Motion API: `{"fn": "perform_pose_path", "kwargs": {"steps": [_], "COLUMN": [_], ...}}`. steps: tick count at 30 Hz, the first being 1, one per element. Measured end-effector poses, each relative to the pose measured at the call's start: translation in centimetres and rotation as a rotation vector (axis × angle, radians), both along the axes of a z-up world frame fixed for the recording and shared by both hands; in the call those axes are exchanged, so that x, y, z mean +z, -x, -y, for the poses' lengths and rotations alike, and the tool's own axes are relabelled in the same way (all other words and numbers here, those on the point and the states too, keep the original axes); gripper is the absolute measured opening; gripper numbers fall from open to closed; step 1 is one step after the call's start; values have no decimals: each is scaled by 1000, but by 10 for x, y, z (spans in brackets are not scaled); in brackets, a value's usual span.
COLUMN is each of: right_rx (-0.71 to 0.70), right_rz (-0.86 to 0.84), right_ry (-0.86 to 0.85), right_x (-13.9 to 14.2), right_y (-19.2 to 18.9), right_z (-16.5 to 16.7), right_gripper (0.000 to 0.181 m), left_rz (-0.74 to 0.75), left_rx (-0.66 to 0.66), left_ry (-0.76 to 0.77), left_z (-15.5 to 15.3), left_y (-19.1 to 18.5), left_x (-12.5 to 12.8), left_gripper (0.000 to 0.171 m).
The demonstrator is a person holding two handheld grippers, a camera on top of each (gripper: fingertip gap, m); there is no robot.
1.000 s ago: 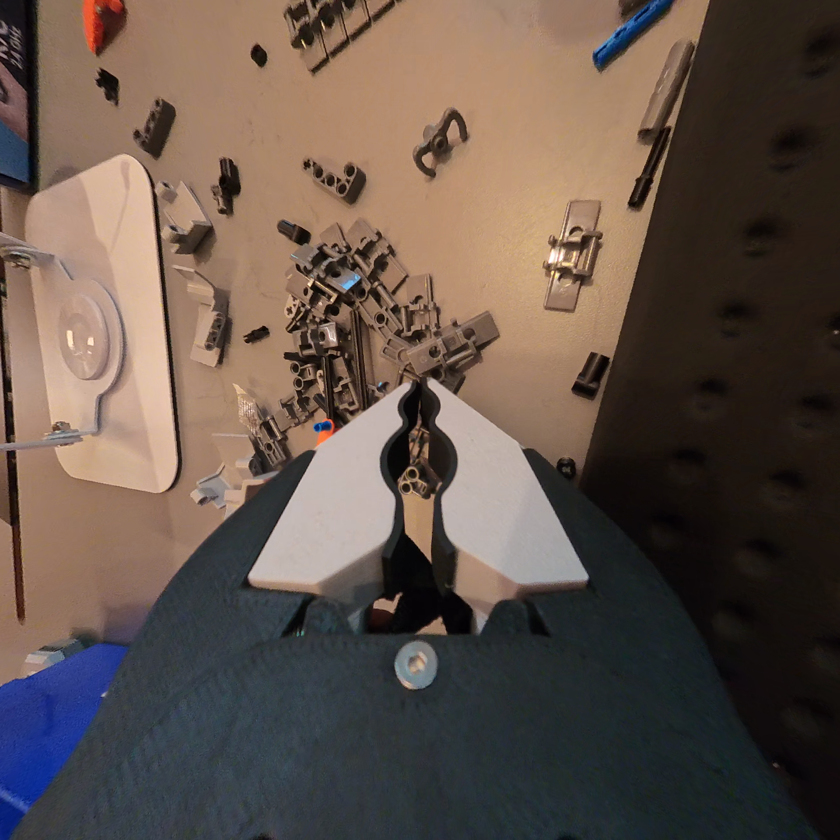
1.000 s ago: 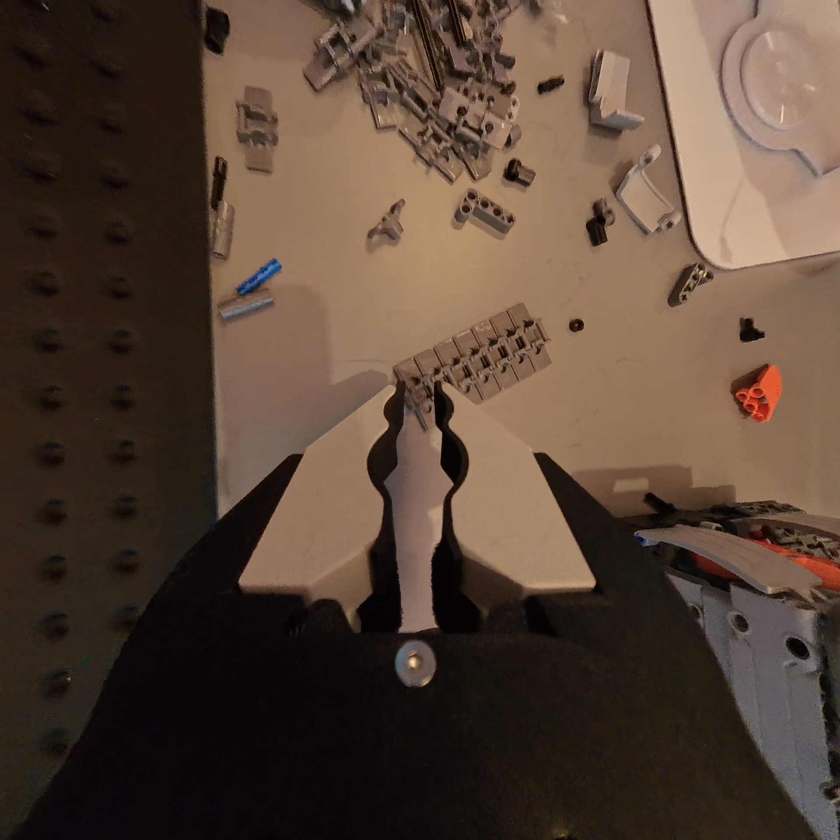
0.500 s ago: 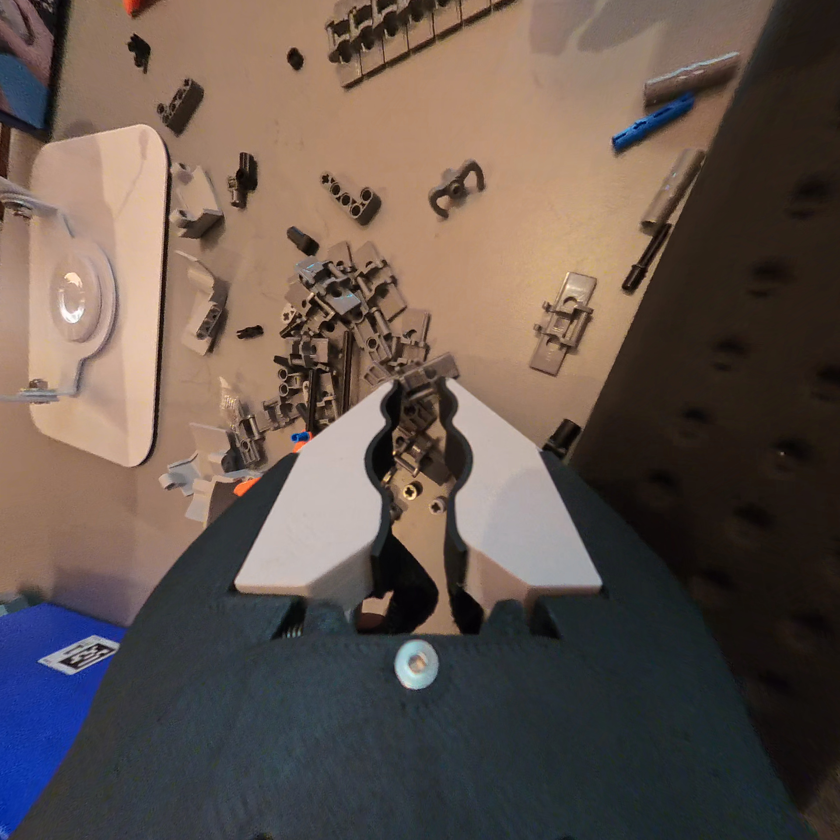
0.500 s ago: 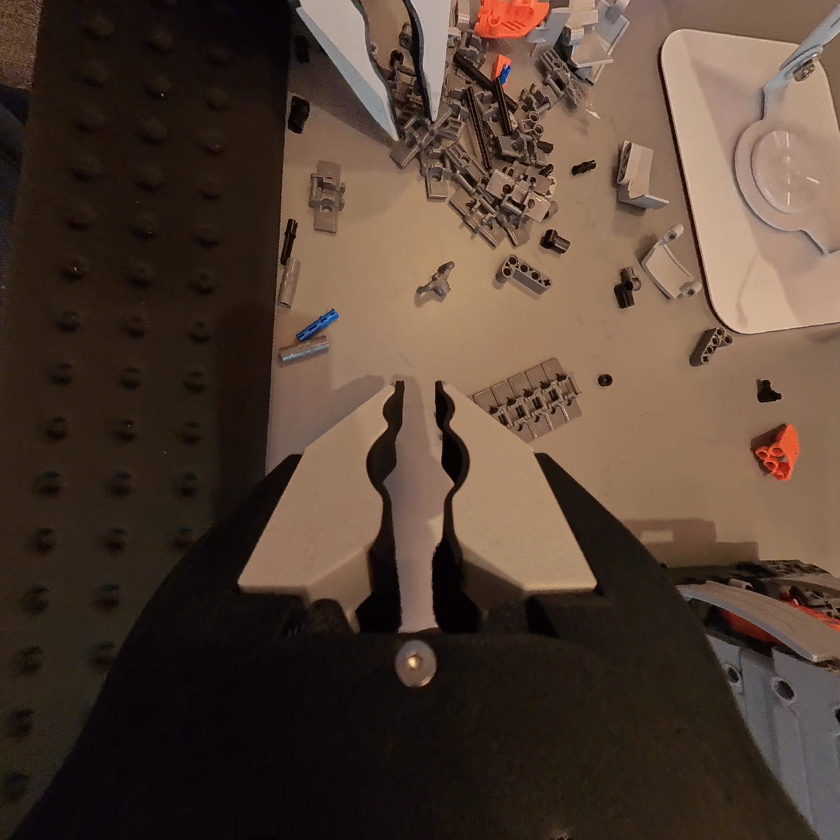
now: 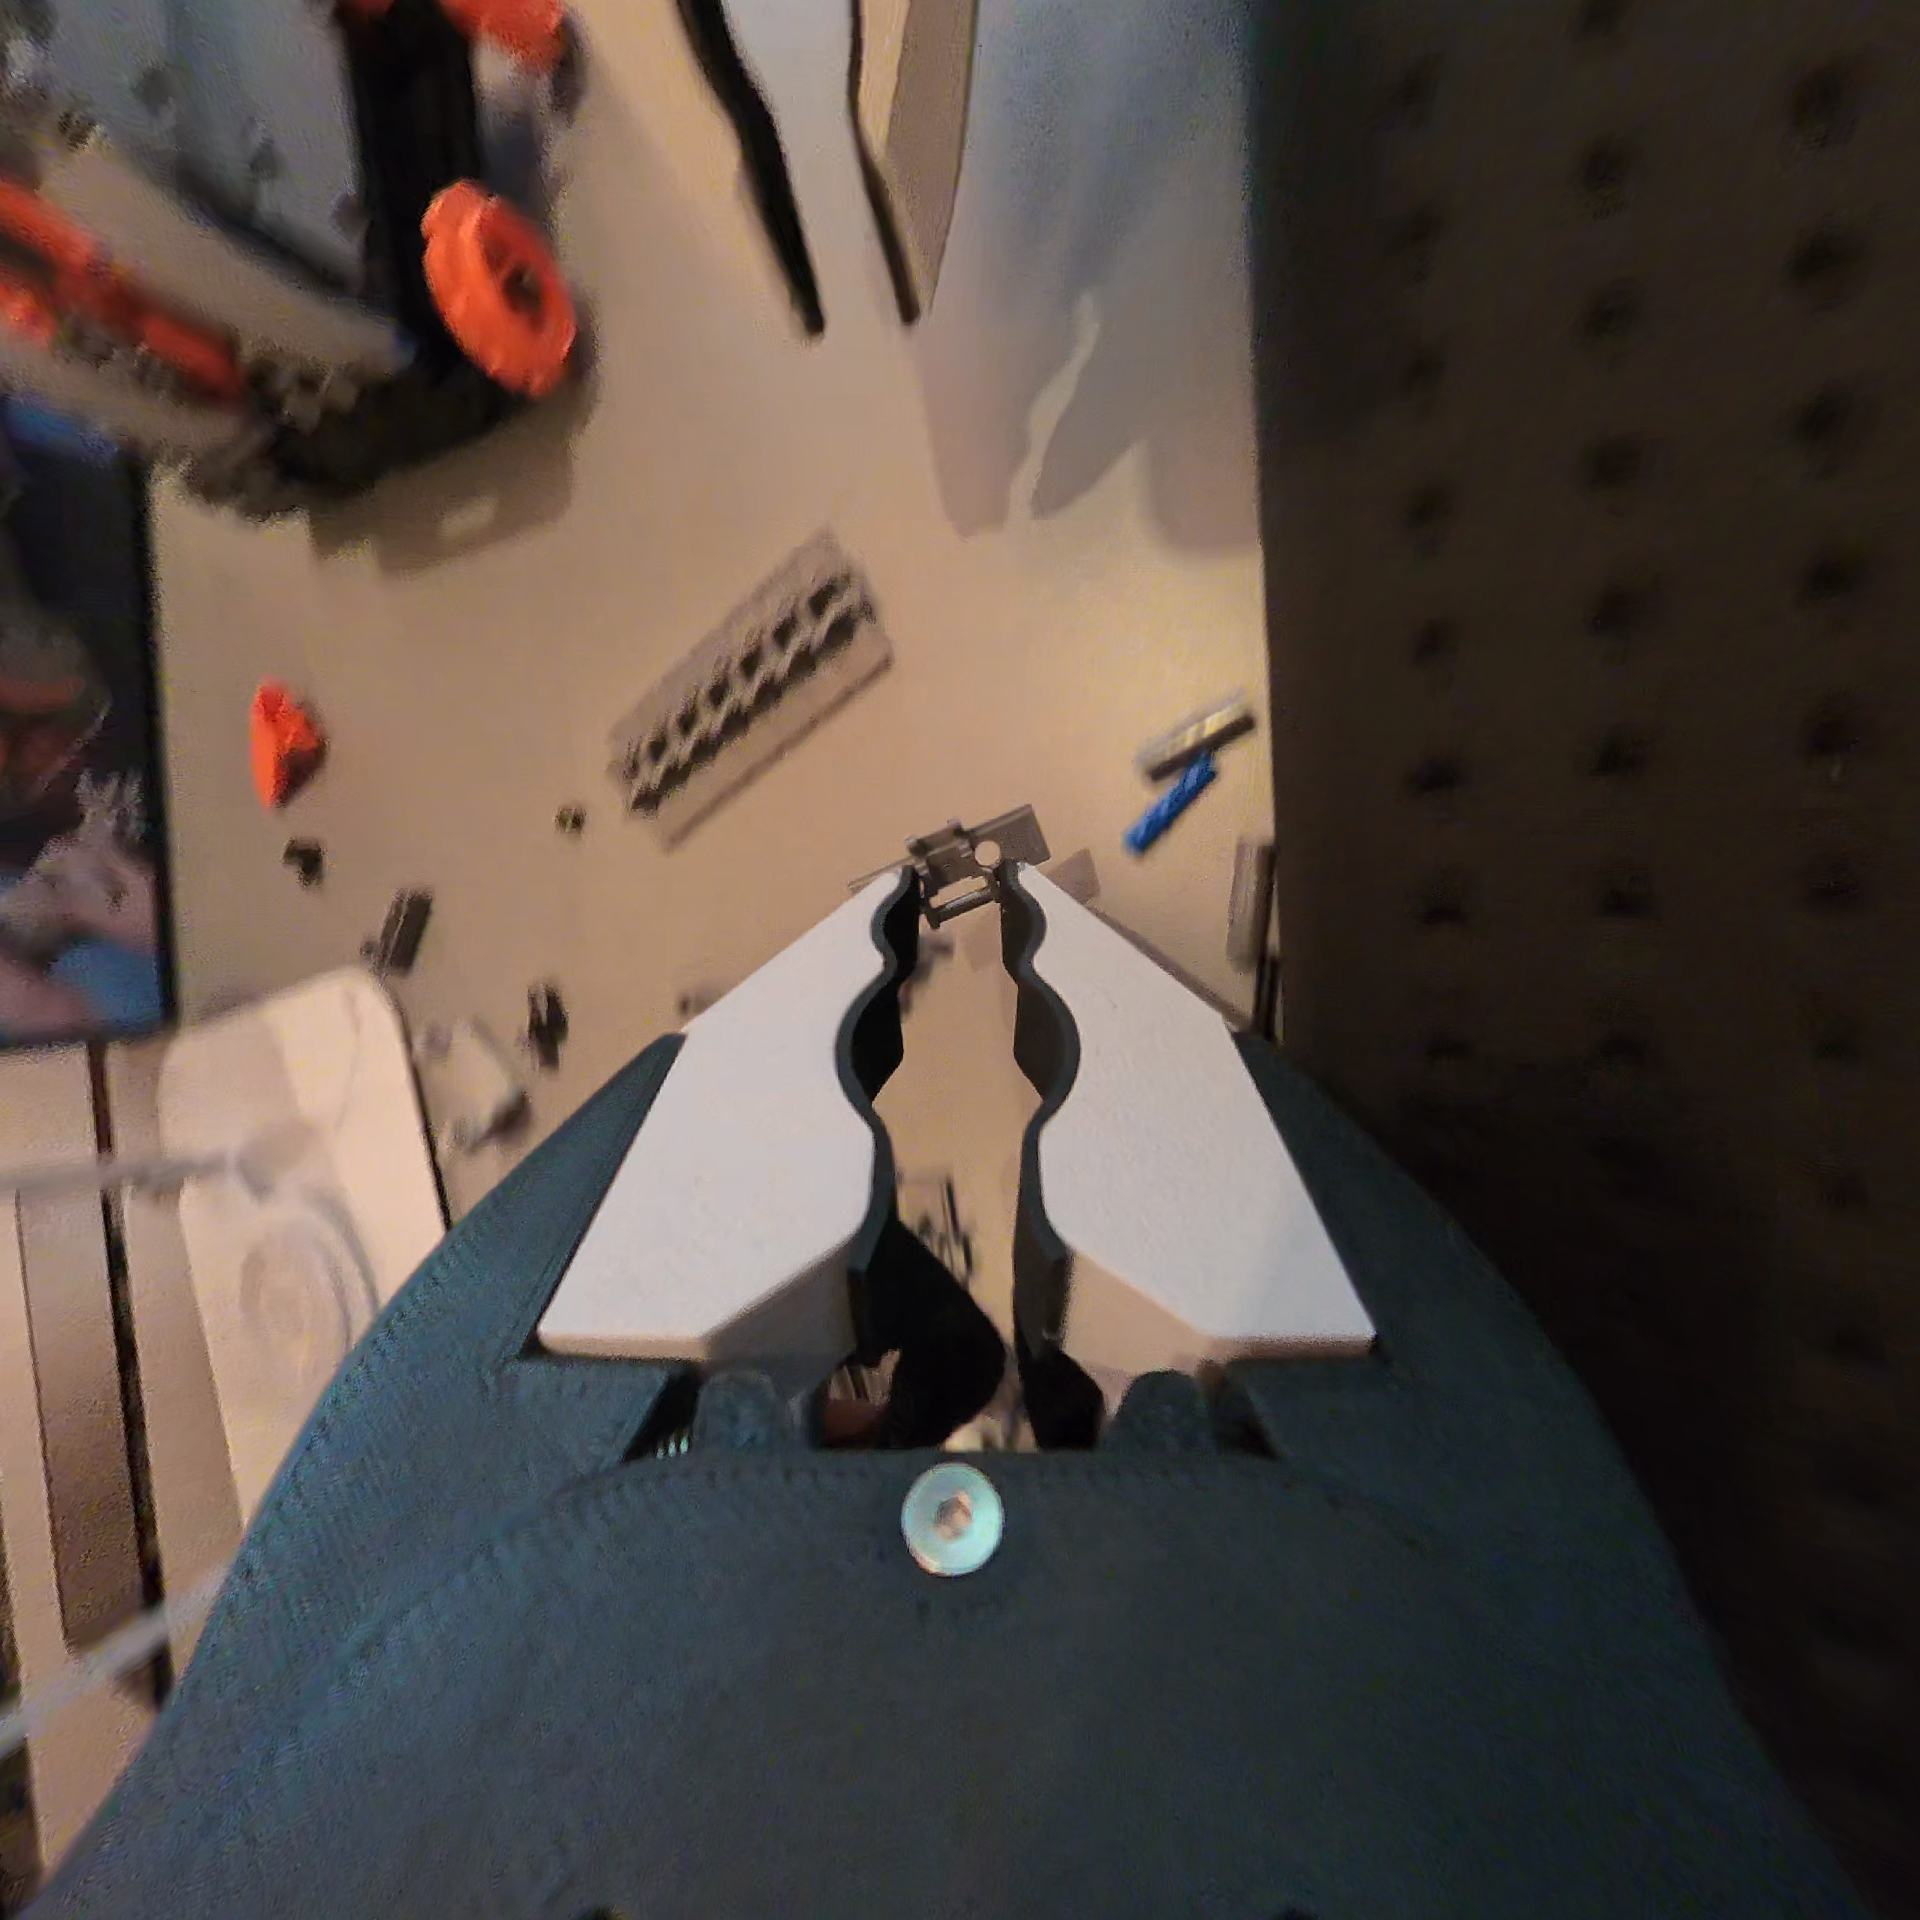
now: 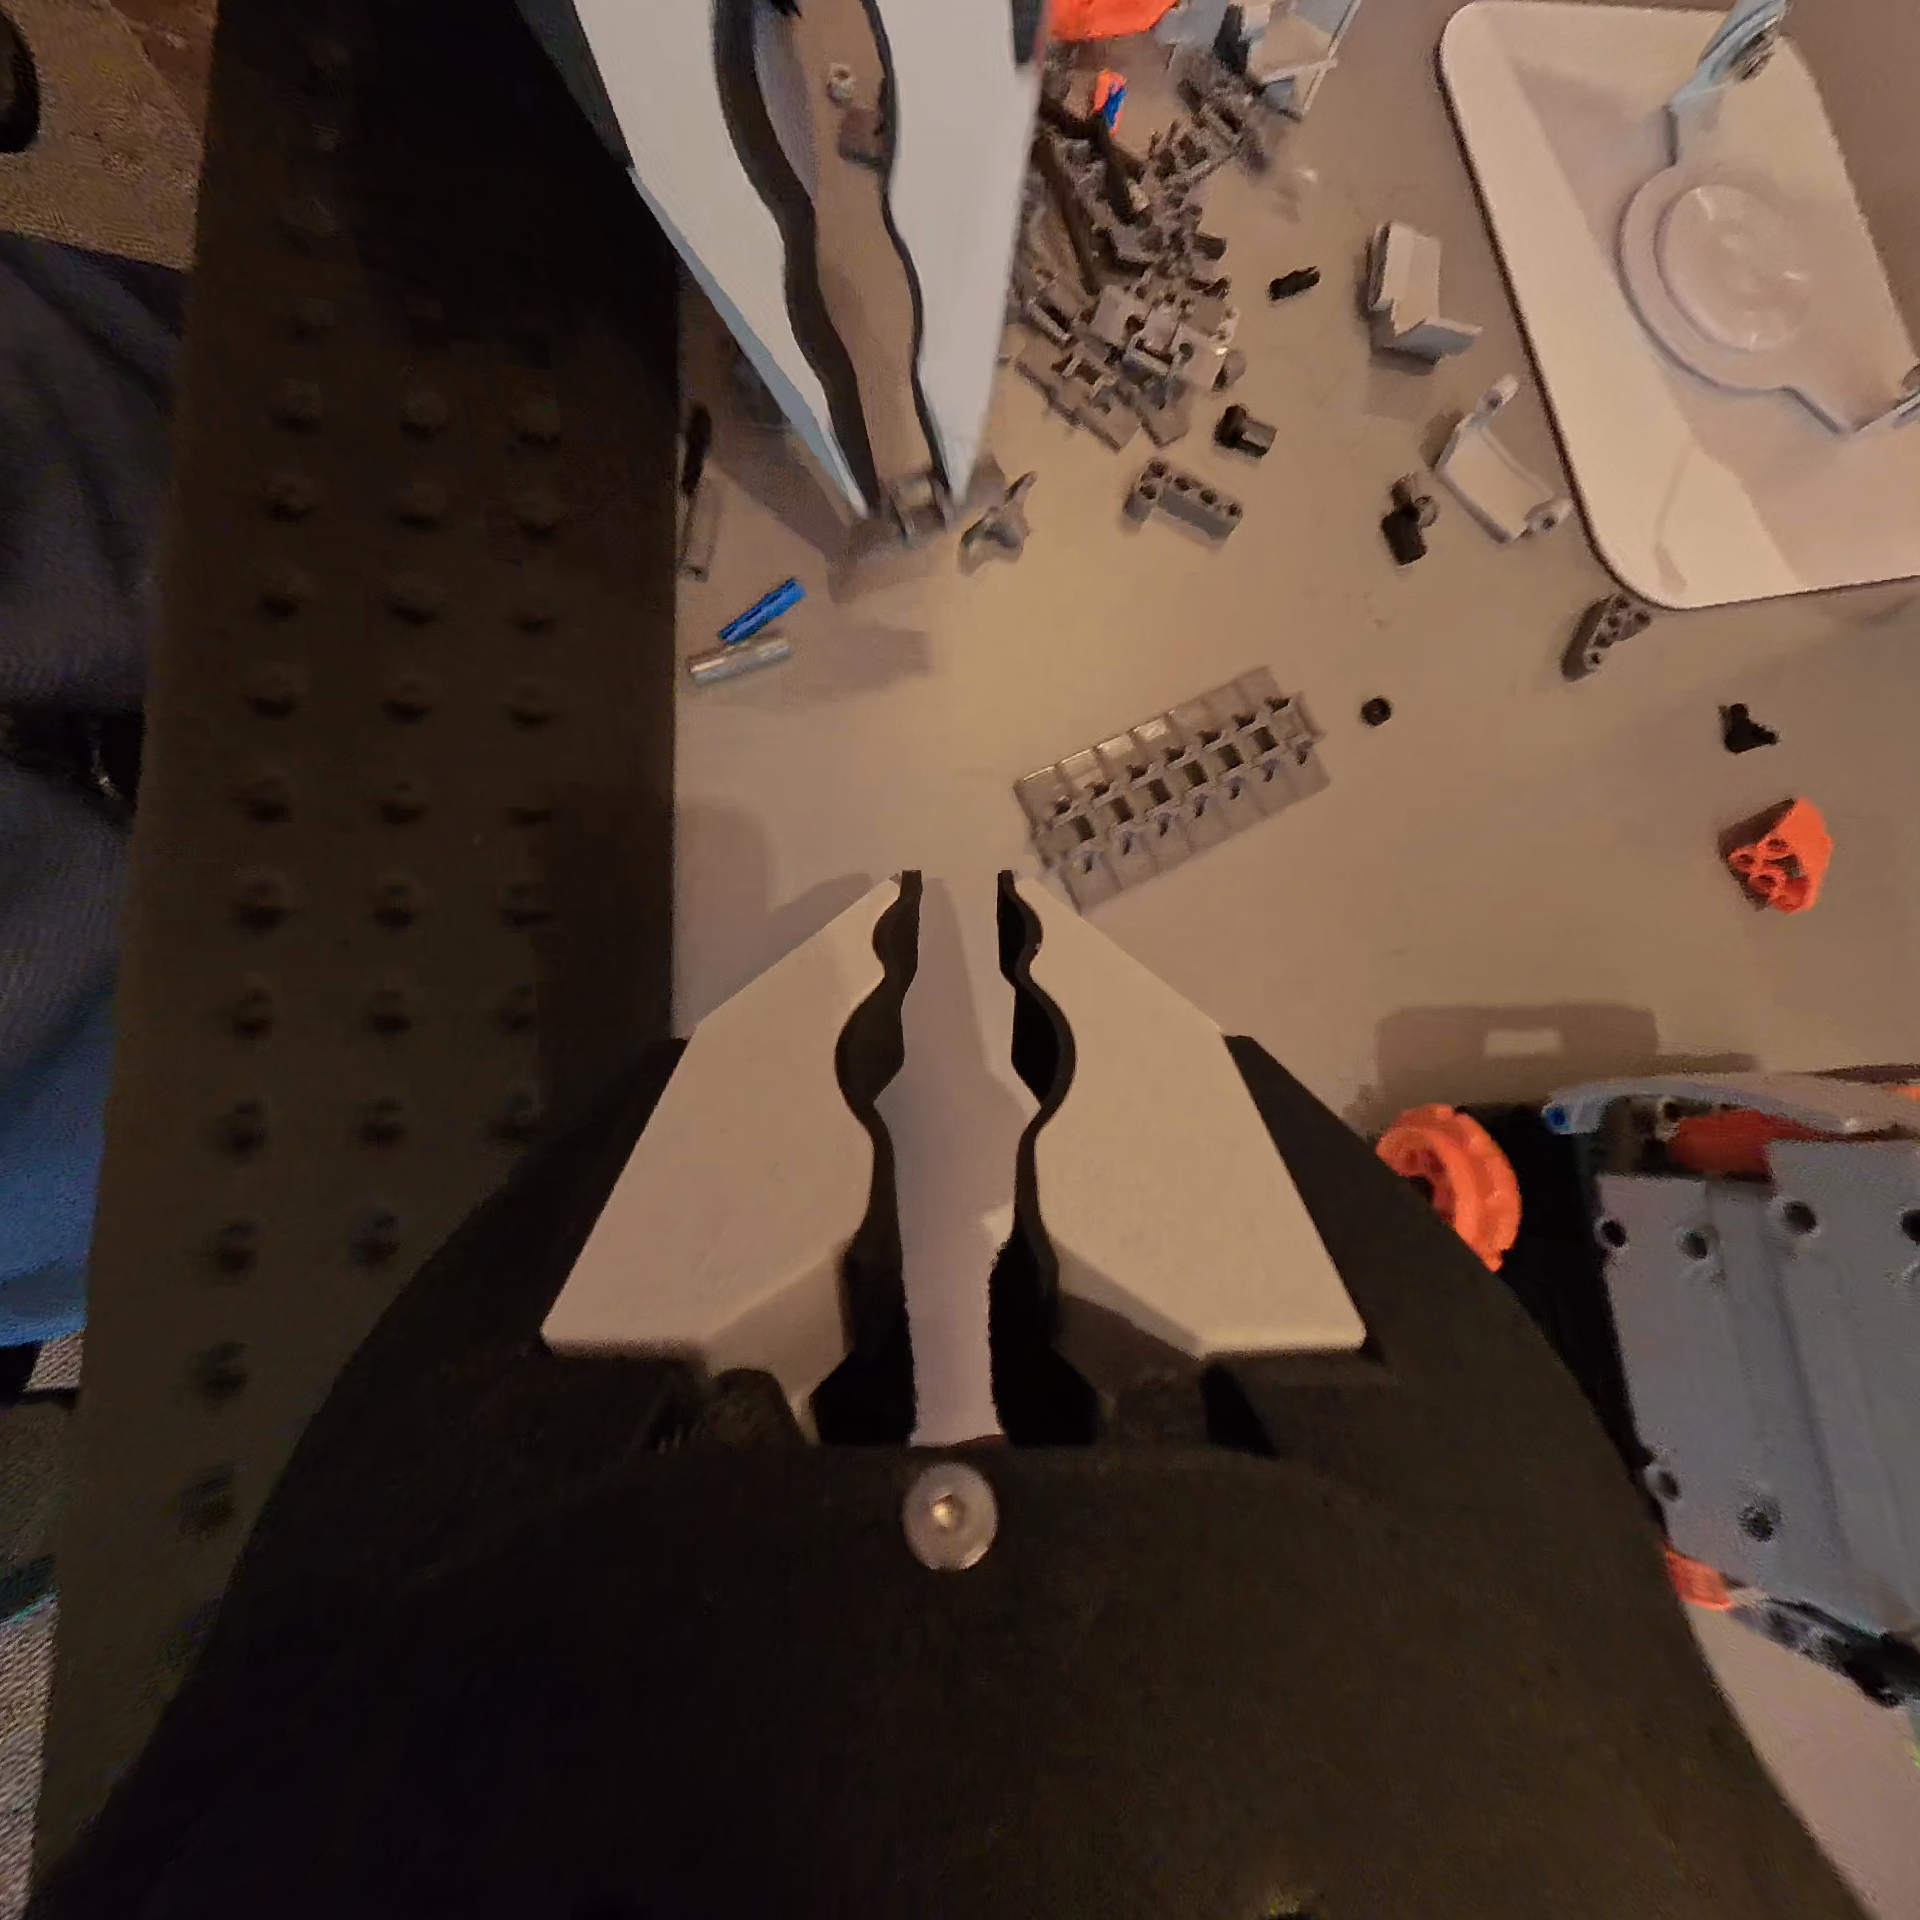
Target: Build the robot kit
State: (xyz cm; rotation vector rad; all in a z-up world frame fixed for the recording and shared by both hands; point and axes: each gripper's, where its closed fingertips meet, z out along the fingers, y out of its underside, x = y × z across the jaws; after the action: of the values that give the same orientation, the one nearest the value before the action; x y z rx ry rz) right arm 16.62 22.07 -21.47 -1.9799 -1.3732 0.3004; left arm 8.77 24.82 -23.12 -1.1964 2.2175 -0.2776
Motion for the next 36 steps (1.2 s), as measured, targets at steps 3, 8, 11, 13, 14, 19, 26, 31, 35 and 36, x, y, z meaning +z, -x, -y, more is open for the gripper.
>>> {"fn": "perform_pose_path", "kwargs": {"steps": [3, 8, 11, 13, 14, 19, 26, 31, 35, 36], "right_rx": [1, 5, 11, 24, 29, 41, 20, -44, -159, -191], "right_rz": [6, 9, -5, -4, -3, 6, -17, -38, -66, -65], "right_ry": [28, 51, 41, 39, 36, 55, 146, 160, 163, 165], "right_x": [-7, -19, -23, -26, -27, -34, -44, -40, -35, -36], "right_y": [-6, -7, -2, 3, 6, 16, 15, -2, -17, -20], "right_z": [10, 17, 13, 10, 7, -7, -9, -7, -9, -10], "right_gripper": [14, 15, 15, 15, 15, 20, 9, 9, 8, 8], "left_rz": [-69, -99, -62, -31, -20, -56, -114, -104, -85, -87], "left_rx": [-140, -205, -204, -173, -162, -164, -118, -62, -12, -6], "left_ry": [9, -19, -11, -13, -4, 29, 60, 53, 58, 68], "left_z": [20, 20, 10, -9, -18, -46, -59, -52, -39, -34], "left_y": [-35, -62, -60, -59, -60, -63, -61, -56, -55, -55], "left_x": [-15, -27, -13, -3, 1, -8, -29, -32, -33, -33], "left_gripper": [15, 19, 26, 27, 28, 31, 22, 4, 0, 0]}}
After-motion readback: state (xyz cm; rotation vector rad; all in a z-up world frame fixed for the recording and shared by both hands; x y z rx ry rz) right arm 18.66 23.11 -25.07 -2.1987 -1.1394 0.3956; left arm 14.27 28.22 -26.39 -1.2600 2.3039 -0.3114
